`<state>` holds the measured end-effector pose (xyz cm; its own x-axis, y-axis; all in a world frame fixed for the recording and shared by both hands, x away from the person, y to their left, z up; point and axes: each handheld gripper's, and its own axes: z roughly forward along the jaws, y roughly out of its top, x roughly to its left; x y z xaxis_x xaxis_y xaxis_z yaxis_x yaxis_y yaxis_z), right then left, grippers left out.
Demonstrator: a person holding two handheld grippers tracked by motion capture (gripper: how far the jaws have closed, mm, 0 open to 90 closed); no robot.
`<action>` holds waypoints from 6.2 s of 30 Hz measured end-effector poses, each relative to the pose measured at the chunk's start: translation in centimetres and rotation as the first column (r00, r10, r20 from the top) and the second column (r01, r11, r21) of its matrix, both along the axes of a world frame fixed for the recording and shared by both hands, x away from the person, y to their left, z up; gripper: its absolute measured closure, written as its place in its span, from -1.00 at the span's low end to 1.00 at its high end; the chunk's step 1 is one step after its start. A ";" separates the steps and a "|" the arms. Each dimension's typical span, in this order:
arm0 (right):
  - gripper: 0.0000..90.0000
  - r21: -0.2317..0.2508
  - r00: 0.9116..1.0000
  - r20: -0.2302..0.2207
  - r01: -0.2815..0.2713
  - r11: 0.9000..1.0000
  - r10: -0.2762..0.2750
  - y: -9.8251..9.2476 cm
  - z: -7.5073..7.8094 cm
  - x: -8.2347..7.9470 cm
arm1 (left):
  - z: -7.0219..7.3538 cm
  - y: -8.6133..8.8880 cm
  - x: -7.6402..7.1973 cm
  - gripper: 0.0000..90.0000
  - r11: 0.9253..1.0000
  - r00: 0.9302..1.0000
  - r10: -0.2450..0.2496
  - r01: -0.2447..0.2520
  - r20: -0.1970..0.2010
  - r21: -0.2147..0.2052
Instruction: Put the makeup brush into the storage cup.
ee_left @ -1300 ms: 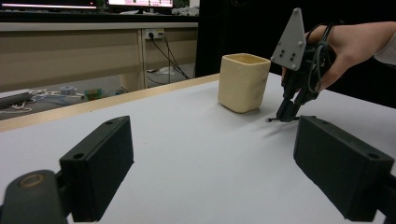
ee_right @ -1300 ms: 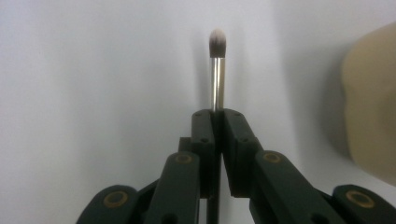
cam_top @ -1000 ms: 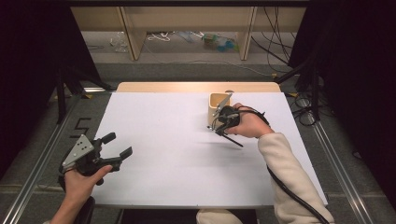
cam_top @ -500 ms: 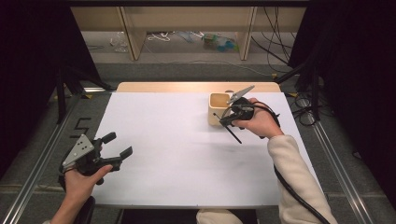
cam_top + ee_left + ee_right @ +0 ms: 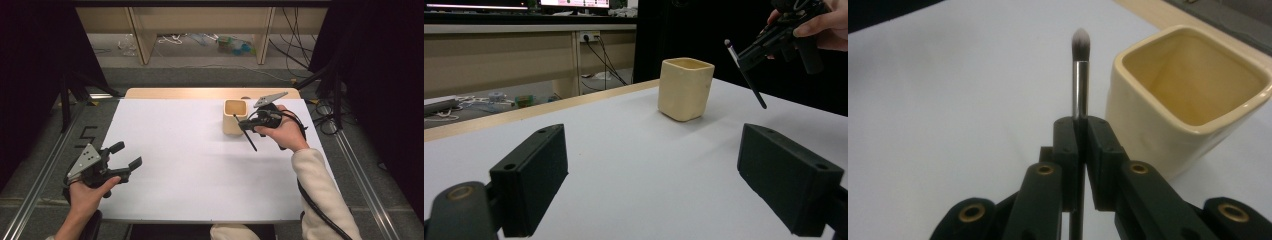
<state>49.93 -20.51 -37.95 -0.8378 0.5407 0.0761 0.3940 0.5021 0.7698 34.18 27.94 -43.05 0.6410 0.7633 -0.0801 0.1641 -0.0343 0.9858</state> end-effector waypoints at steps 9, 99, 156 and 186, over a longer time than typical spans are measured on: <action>0.88 0.140 0.997 0.054 0.038 0.989 -0.045 -1.0 0.9 -0.2 | 0.0 0.0 -0.1 -0.72 1.000 1.000 0.009 -0.009 0.000 -0.003; 0.88 0.378 0.923 0.301 0.116 0.919 -0.240 -0.6 4.3 0.7 | -0.1 0.1 -0.2 -0.68 1.000 1.000 0.021 -0.021 -0.006 0.010; 0.87 0.382 0.887 0.352 0.156 0.911 -0.299 0.2 4.3 2.3 | -0.1 0.0 -0.2 -0.67 1.000 1.000 0.028 -0.028 -0.010 0.014; 0.87 0.388 0.884 0.347 0.171 0.906 -0.315 1.0 4.1 3.4 | -0.2 0.0 -0.2 -0.67 1.000 1.000 0.026 -0.026 -0.013 0.014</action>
<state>53.30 -19.51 -33.81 -0.6810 0.7321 -0.0155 0.0981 0.1122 0.9888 33.95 27.95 -43.21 0.6197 0.7810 -0.0779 0.1779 -0.0431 0.9831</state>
